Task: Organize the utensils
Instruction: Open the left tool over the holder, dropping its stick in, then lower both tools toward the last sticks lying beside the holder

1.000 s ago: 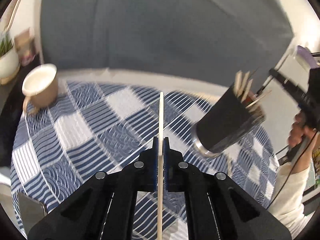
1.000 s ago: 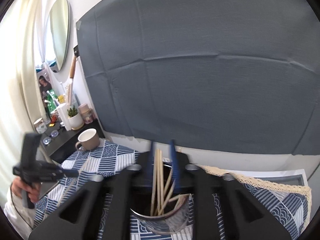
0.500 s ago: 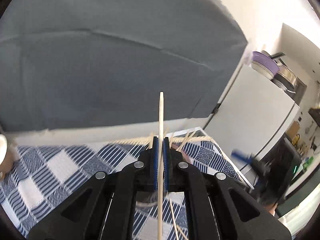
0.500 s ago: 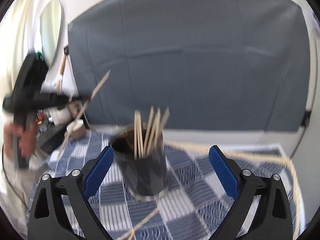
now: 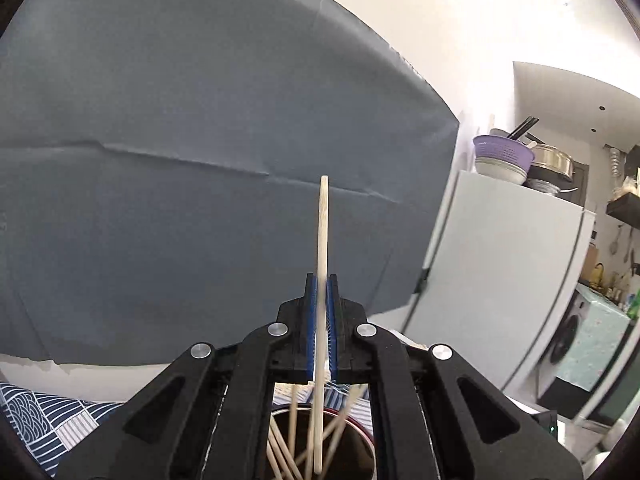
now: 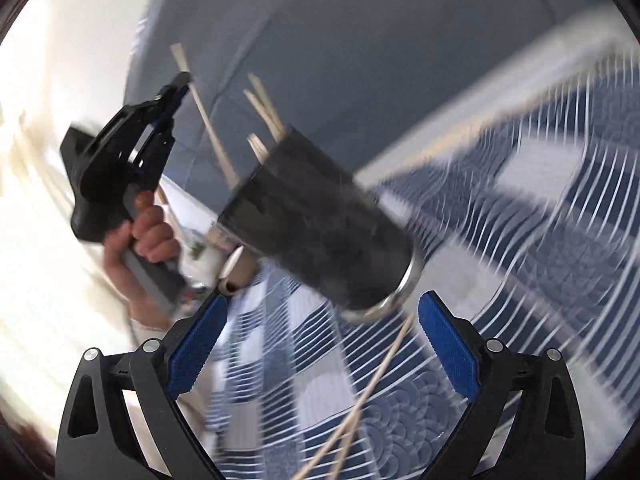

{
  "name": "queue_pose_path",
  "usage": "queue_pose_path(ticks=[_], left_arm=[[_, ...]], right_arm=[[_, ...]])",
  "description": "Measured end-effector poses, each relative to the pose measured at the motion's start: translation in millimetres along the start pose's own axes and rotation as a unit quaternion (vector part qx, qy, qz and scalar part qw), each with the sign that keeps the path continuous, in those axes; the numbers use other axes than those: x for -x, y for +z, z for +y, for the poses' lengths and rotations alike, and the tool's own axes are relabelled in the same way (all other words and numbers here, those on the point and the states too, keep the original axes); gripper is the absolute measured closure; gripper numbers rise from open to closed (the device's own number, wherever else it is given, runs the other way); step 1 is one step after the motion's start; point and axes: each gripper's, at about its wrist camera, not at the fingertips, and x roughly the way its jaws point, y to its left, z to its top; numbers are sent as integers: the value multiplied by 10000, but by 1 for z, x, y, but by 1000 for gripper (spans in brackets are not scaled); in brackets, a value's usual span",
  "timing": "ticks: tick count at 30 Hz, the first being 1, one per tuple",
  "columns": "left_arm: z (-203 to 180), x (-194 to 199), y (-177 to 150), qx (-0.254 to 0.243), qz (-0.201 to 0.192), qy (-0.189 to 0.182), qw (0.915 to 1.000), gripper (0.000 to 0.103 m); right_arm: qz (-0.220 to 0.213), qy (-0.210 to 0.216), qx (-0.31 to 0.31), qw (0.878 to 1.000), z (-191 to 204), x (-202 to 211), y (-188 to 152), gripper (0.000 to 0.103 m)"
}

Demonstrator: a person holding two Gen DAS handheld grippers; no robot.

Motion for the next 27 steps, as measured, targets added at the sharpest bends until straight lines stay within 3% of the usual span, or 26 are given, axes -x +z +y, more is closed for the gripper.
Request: queue_pose_path(ticks=[2,4,7,10,14,21,27], left_arm=[[7,-3,-9,29,16,10,10000,98],[12,-4,-21,77,94,57,9999,98],[22,-2,-33,201,271,96,9994,92],[32,5,-37,447,374,9,9983,46],[37,23,-35,590,359,24,9976,7],[35,56,-31,683,753,385,9941,6],[40,74,-48,554,1145,827,9884,6]], right_arm=[[66,-180,-7,9998,-3,-4,0,11],[-143,-655,294,9973,3,0,1,11],[-227,-856,559,9945,10,0,1,11],[-126,-833,522,9951,11,-6,-2,11],[-80,-1084,694,9917,12,-11,-2,11],[50,-1393,925,9859,16,-18,-7,11],[155,-1784,1328,9748,23,-33,-15,11]])
